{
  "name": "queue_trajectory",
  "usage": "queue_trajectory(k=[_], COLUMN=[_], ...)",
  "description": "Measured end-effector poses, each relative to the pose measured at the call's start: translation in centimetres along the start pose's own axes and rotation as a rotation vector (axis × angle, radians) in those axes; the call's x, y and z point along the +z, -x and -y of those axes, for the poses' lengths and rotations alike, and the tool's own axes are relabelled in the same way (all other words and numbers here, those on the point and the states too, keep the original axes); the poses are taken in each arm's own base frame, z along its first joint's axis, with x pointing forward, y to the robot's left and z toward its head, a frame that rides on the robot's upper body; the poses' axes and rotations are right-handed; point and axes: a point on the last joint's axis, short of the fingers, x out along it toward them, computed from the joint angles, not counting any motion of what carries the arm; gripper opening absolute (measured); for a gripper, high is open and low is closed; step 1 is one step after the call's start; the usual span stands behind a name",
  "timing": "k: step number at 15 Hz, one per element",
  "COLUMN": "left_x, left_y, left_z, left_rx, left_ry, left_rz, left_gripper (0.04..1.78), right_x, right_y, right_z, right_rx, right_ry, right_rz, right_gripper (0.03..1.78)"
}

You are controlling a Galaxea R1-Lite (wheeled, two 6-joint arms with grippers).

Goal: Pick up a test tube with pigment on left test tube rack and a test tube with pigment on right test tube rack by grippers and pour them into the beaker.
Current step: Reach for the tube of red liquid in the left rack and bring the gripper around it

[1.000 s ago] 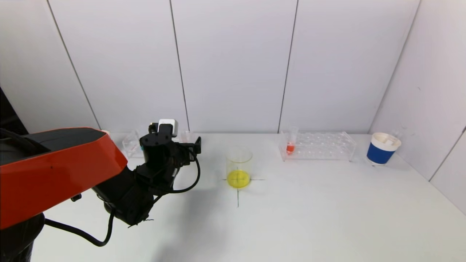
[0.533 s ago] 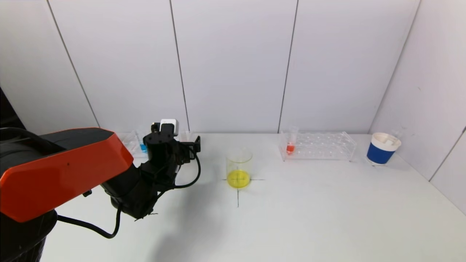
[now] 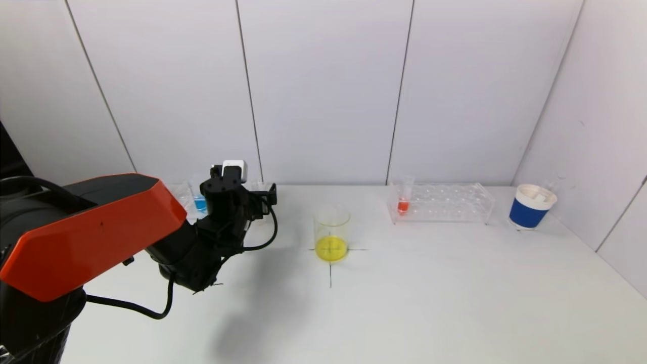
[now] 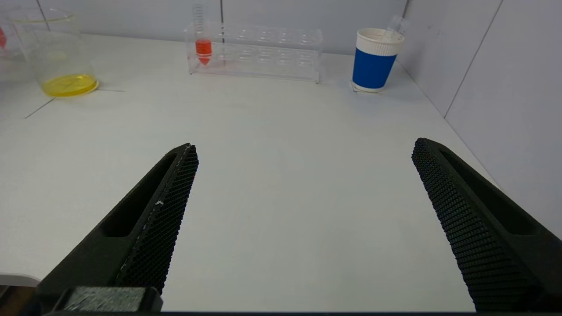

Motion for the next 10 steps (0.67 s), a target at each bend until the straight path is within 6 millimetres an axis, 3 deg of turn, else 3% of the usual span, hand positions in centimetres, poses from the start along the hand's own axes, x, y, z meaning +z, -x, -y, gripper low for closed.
queue_trajectory(k=[10], left_x=[-0.5], left_y=[-1.4], left_z=[0.0], left_rx=[0.007], left_ry=[0.001], left_rz=[0.014], left_gripper=[1.77], right_x=[0.0], right_y=[0.0], right_z=[0.0], right_rx=[0.0], right_ry=[0.0], right_rz=[0.0], right_gripper=[1.77])
